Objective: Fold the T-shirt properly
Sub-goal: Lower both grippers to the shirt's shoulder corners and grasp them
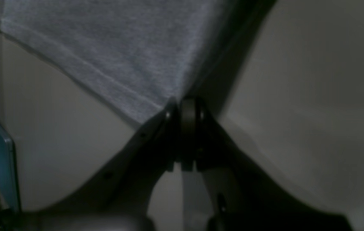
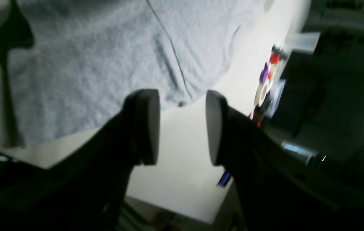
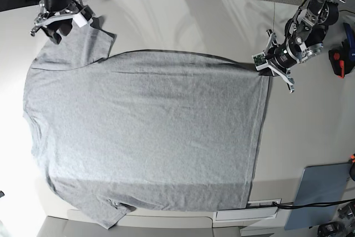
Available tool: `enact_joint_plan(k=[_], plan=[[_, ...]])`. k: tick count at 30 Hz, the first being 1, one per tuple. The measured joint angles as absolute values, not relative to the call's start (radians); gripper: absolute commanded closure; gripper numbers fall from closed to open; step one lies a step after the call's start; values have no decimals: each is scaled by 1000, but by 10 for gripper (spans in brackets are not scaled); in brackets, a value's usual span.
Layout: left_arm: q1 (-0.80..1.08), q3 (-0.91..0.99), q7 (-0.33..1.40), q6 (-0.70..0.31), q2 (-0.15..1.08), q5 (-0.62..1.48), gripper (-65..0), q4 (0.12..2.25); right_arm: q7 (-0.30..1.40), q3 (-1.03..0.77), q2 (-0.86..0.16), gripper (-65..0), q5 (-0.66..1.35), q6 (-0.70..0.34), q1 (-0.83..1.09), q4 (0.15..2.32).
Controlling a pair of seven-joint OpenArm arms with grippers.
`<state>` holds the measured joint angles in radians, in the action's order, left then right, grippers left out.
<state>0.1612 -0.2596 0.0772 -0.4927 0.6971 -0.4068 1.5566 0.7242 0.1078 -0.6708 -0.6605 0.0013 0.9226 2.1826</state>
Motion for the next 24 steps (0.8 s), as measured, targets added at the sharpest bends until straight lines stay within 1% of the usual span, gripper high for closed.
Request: enact_joint_plan(k=[5,10,16,20,24], plan=[[171,-258,73,-487,698,-402,0,1557,720,109,-743,-237,-703,-2,867,2040],[172,-258,77,-487,698,-400,0,1558,698,109,-773,-236,-681,-1,825,1917],[172,-258,77,-487,698,-400,0,1558,695,112,-800,-236,-599,-158,834,1907],[172,-258,77,-487,698,-400,0,1558,662,112,-801,-236,-575,-190,834,1906],[173,-258,77,-487,698,-400,0,1558,637,112,-801,-236,-540,-272,822,1906]])
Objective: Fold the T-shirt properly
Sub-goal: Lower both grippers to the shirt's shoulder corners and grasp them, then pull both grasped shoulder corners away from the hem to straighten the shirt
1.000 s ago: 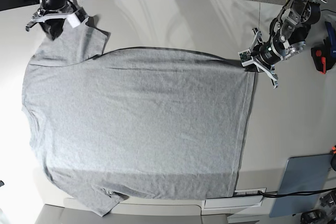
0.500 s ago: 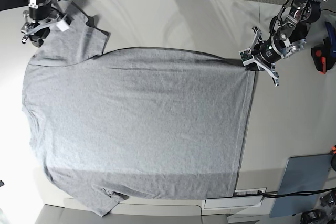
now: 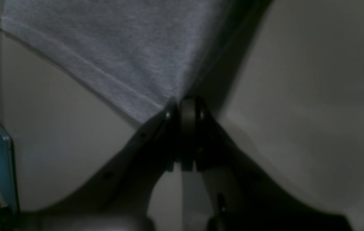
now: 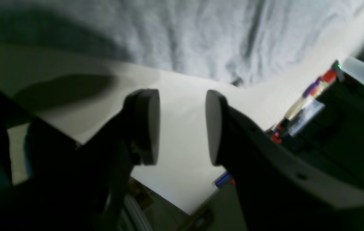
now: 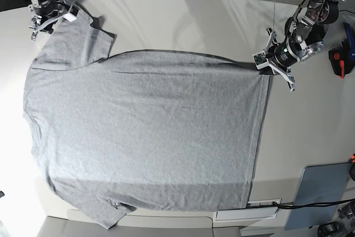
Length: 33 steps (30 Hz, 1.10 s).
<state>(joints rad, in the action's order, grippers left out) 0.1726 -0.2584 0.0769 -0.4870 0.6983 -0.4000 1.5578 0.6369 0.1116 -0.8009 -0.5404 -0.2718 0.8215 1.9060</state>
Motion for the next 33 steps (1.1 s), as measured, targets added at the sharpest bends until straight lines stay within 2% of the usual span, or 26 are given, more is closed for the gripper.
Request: enact_joint_plan(k=[2,9,16,21,25,33], plan=[[173,-258,77,-487,698,-400,0,1558,620,112,-797,-236,-533,-306,818,1905],[174,-258,77,-483,698,-400,0,1558,620,112,-765,-236,-534,-305,781,1902],[174,-258,77,-483,698,-400,0,1558,617,110,-756,-236,-548,-287,707,1782],[174,-258,76,-483,698,-400,0,1558,610,120,-757,-236,-548,-285,690,1772],[174,-258,77,-483,698,-400,0,1558,626,199,-753,-236,-552,-275,627,1772],[174,-258,77,-483,698,-400,0,1559,702,357,-659,-236,-607,-205,418,1684]])
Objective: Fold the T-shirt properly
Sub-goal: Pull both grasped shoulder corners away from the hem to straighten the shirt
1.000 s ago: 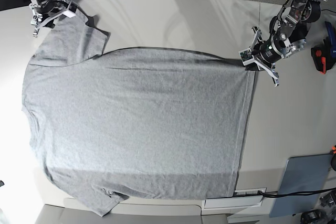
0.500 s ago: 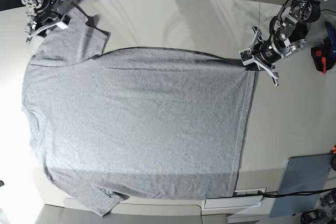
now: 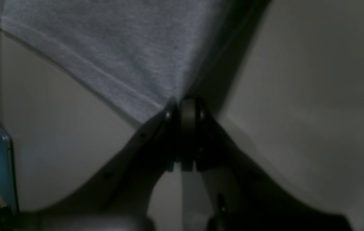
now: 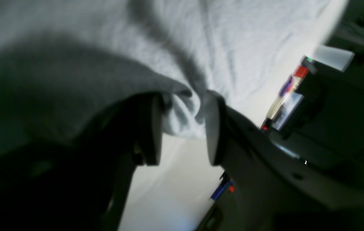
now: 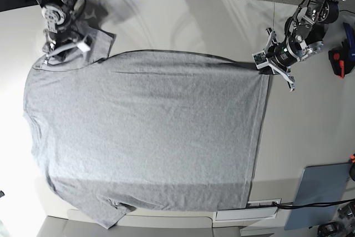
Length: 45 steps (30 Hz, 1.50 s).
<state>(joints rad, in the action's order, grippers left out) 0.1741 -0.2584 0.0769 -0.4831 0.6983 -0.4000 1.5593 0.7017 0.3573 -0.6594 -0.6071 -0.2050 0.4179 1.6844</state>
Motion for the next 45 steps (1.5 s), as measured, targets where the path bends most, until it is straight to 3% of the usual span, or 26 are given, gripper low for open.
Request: enact_joint_plan(k=[11,13,19,27,34,45], plan=[[175,-258,77,-483,698,-400,0,1559,733,394,-659,-227,-624,-206,379,1667],[175,-258,77,-483,698,-400,0,1559,733,394,-659,-193,-620,-215,373,1665],[175,-258,77,-484,698,-400,0,1559,733,400,-656,0,-546,-239,331,1653],[181,-257,101,-483,704,-297,0,1559,786,407,-672,0,-524,-234,359,1697],[271,-257,262,-494,766,-83,0,1672,849,414,-776,0,-488,-216,543,1857],[465,-255,363,-490,855,-66,0,1828,863,237,-781,0,-512,-191,859,2052]])
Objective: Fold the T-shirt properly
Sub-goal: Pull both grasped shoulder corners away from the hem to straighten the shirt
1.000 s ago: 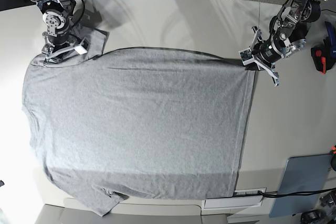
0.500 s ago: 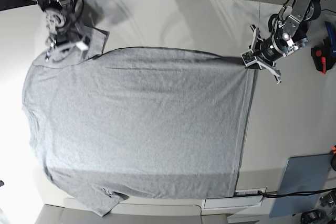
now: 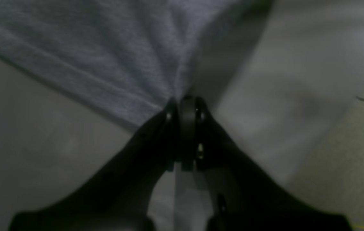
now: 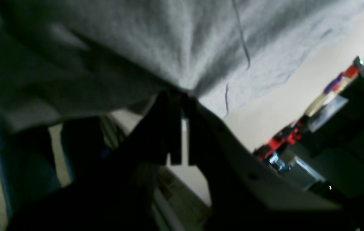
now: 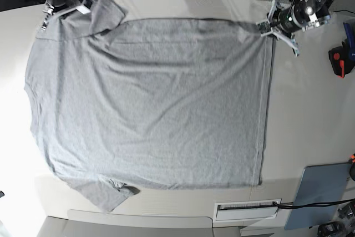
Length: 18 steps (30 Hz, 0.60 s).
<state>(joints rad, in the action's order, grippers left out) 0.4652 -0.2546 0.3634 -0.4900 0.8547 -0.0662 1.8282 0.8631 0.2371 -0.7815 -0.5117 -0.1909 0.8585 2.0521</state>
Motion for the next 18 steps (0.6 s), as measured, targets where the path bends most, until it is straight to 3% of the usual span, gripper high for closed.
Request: enact_joint_plan(k=[7,12,15,18], plan=[[558,-188,395,-500,859,-36,0,1871,860,179,-781,0,-511,-194,986,2107],[632,-88,432,-596,859,22,0,1897,860,179,-782,0,-511,-195,1006,2107],[651,-41,430,-603,859,28,0,1906,860,179,-781,0,-525,-195,1006,2107],[650,12,393,-604,859,29,0,1906,855,174,-781,0,-623,-111,1005,2107]])
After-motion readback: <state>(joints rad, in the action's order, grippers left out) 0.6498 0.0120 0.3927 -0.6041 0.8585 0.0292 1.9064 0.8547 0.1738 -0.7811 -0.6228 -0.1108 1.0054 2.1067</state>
